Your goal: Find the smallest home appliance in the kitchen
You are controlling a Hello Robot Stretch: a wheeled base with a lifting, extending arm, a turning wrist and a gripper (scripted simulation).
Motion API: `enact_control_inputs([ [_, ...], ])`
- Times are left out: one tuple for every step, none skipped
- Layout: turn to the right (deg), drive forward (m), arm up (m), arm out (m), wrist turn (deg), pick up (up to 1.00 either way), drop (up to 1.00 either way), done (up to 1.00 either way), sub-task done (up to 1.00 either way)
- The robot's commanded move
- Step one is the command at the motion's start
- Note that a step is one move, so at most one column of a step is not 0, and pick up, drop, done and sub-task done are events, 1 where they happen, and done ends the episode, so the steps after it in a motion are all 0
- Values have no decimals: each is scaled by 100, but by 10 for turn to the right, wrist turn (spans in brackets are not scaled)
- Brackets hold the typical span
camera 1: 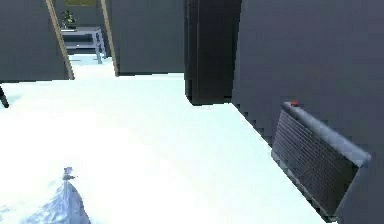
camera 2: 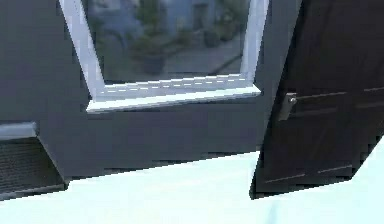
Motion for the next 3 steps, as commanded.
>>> enact_control_inputs([
  [0,50,0,0,0,0,0,0,0],
  [-120,0,0,0,0,0,0,0,0],
  [0,100,0,0,0,0,0,0,0],
])
